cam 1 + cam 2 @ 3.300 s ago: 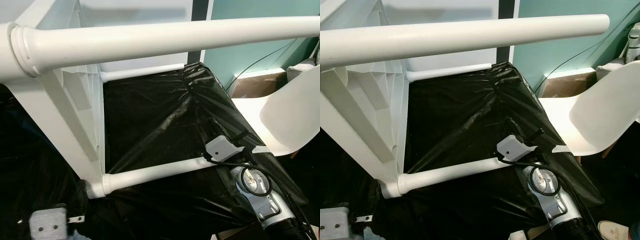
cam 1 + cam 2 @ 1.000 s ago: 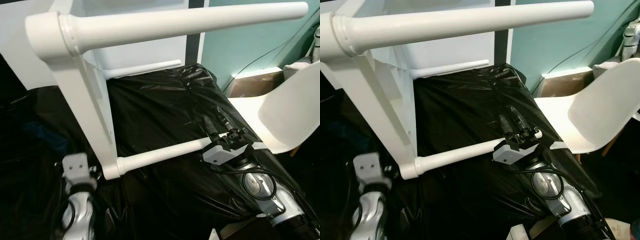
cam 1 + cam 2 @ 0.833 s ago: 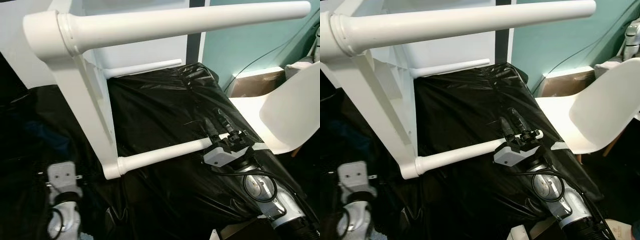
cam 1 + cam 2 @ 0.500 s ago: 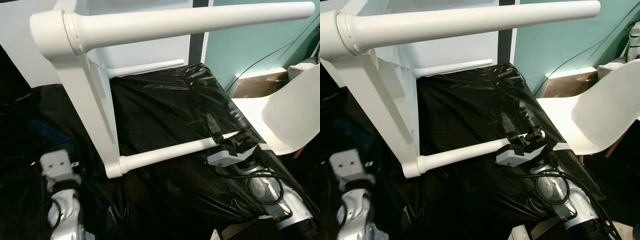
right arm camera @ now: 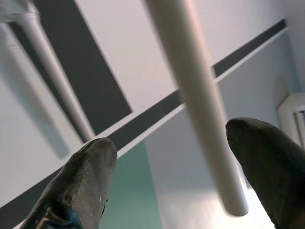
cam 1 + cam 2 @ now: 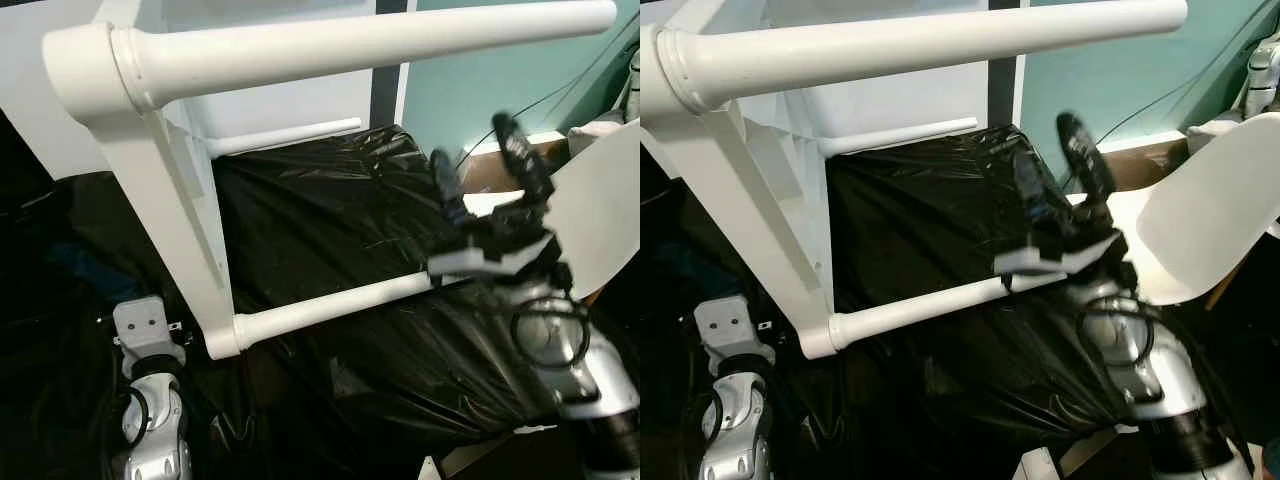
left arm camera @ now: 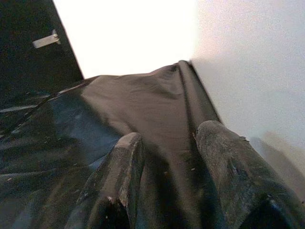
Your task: Building children table
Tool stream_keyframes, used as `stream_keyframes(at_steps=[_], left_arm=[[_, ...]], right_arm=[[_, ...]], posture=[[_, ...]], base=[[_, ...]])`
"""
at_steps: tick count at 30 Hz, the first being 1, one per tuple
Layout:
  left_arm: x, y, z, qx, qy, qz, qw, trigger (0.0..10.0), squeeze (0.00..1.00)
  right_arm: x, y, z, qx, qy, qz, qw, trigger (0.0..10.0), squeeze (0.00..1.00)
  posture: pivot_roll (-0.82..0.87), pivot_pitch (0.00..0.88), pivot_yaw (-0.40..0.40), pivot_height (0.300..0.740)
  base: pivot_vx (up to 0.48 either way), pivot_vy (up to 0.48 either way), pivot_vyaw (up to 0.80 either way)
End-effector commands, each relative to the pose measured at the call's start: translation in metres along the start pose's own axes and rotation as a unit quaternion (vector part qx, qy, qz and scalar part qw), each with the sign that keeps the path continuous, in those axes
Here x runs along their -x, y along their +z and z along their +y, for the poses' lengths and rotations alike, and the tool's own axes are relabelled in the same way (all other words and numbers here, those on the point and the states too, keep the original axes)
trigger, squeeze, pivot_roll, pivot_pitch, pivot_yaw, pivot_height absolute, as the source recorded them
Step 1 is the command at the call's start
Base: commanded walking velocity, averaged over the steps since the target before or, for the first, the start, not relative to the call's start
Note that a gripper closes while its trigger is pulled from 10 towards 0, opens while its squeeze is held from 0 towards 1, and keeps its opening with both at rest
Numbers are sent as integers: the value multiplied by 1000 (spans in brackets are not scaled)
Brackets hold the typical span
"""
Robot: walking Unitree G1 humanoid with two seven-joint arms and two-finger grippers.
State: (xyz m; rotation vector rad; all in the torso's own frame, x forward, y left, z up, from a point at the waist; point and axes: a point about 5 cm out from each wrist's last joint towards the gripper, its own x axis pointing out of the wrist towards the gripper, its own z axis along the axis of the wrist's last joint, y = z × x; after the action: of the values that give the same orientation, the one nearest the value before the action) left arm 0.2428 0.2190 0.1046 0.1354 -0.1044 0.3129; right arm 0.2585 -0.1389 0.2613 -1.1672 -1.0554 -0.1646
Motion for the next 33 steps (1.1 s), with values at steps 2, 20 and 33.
stream_keyframes(at_steps=[2, 20, 33], left_arm=[[0, -4, 5, -10, 71, 4, 997, 10000, 0], [6, -13, 3, -9, 83, 10, 996, 10000, 0], [0, -15, -1, -10, 74, 7, 997, 10000, 0]], right_arm=[[-11, -1, -5, -11, -4, 13, 1000, 10000, 0], [-53, 13, -12, -33, -1, -34, 999, 10000, 0], [-74, 18, -17, -35, -19, -48, 998, 10000, 0]], posture=[[69, 0, 67, 740], [89, 0, 42, 740], [71, 0, 52, 740]], base=[[0, 0, 0], [0, 0, 0], [0, 0, 0]])
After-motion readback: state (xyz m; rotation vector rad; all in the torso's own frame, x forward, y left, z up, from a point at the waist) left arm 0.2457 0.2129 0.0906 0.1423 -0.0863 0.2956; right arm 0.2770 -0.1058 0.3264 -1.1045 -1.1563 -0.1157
